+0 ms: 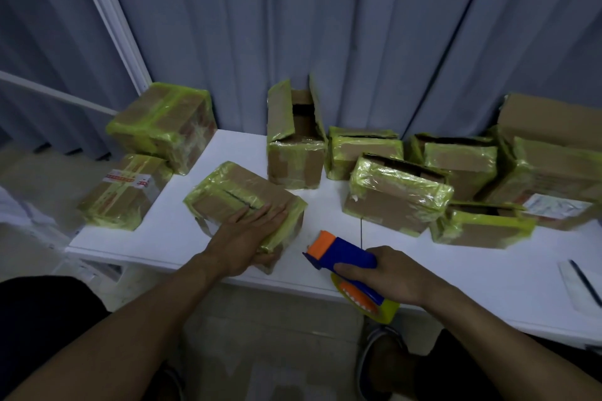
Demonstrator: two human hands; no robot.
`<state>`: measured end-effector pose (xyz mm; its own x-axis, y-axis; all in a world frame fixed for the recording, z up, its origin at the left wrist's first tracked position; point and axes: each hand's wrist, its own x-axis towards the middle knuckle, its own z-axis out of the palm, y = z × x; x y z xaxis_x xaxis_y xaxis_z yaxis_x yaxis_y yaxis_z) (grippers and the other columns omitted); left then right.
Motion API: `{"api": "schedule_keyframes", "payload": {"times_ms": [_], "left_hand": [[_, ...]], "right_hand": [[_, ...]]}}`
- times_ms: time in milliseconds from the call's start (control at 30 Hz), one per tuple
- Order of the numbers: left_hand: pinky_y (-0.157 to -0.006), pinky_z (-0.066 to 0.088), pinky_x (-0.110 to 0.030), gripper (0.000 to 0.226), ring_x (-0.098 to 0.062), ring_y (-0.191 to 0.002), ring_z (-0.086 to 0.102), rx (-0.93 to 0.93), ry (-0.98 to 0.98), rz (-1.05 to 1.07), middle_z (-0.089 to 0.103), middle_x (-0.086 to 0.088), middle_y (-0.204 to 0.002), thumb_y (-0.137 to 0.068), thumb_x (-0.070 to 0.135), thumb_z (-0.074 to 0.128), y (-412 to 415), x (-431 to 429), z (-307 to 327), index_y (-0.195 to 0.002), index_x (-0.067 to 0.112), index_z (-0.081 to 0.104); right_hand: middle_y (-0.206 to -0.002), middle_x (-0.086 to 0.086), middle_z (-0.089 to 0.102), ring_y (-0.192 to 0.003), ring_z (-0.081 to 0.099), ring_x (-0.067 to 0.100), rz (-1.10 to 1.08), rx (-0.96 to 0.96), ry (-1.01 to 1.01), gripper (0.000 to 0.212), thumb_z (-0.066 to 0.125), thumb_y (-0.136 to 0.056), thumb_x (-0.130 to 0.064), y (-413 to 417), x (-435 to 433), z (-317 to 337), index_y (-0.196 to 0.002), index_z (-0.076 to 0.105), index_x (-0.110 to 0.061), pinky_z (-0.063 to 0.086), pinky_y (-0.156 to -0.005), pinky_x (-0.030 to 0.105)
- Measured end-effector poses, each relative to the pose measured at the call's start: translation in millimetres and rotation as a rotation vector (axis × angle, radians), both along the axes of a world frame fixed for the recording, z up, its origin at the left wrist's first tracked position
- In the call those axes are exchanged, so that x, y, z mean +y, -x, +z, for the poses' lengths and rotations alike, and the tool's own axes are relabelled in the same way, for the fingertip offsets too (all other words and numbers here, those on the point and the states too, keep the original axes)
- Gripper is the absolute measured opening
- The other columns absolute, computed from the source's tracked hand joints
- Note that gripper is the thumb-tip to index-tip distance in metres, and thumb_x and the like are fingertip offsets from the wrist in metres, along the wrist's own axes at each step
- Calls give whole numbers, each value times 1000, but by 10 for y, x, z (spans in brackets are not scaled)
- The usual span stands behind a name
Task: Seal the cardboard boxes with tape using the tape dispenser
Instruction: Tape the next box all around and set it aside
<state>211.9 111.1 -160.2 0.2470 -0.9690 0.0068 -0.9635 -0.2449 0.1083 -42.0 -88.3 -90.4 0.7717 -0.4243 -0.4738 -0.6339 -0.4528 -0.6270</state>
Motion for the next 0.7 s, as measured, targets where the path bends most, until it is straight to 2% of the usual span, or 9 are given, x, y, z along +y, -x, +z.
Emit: {"api": "schedule_keyframes", "payload": {"times_ms": [100, 200, 267, 333, 400, 500, 567, 700], "left_hand": [[-120, 7, -39, 98, -14, -152, 6, 24, -17, 0, -5, 15, -162, -89, 64, 56, -6, 3, 11, -157, 33, -7], [-121, 10, -41, 107, -9, -151, 4, 87, -26, 5, -5, 18, -163, -78, 83, 47, -17, 0, 32, -157, 35, -6], [-122, 9, -41, 115, -7, -151, 3, 113, -36, 46, 0, 17, -164, -68, 97, 36, 30, -9, 66, -157, 37, -4], [-123, 12, -42, 109, -5, -150, 12, 174, 49, 135, 14, 18, -163, -68, 100, 25, 119, -35, 80, -157, 38, 12], [-122, 15, -41, 94, -3, -146, 22, 253, 162, 264, 30, 19, -156, -77, 92, 28, 226, -98, 87, -153, 37, 33], [-117, 24, -46, 65, -15, -141, 40, 150, 258, 315, 50, 10, -147, -87, 66, 52, 342, -220, 42, -142, 30, 52], [-115, 27, -48, 54, -18, -139, 45, 120, 261, 342, 55, 8, -143, -89, 55, 56, 345, -277, 3, -137, 29, 57], [-114, 28, -44, 49, -17, -136, 47, 166, 297, 393, 58, 8, -139, -89, 51, 59, 307, -295, -39, -133, 29, 62]], "right_hand": [[-80, -1, 75, -69, 72, 12, 2, 30, -12, 60, 63, -82, -76, -50, 19, -76, -89, 71, -17, 49, -61, 20], [-80, -1, 72, -69, 70, 11, 10, 58, 2, 60, 62, -82, -77, -160, 5, -151, -89, 68, -17, 48, -60, 20], [-79, -1, 70, -69, 68, 11, 18, 80, 19, 59, 61, -83, -77, -250, 6, -192, -87, 65, -18, 46, -59, 20], [-79, -2, 69, -69, 67, 11, 38, 107, 39, 58, 61, -83, -77, -346, 19, -218, -86, 63, -19, 45, -59, 20], [-79, -1, 69, -69, 67, 12, 56, 124, 61, 60, 61, -82, -79, -441, 18, -251, -86, 63, -18, 45, -59, 21], [-80, 2, 69, -70, 67, 15, 76, 143, 110, 65, 60, -79, -82, -564, -3, -300, -84, 63, -17, 49, -62, 25], [-79, 2, 68, -70, 67, 16, 87, 144, 120, 65, 61, -78, -83, -619, -18, -333, -81, 61, -18, 49, -62, 26], [-81, 4, 69, -72, 68, 17, 86, 138, 129, 69, 60, -76, -84, -709, -8, -385, -85, 63, -16, 50, -63, 27]]}}
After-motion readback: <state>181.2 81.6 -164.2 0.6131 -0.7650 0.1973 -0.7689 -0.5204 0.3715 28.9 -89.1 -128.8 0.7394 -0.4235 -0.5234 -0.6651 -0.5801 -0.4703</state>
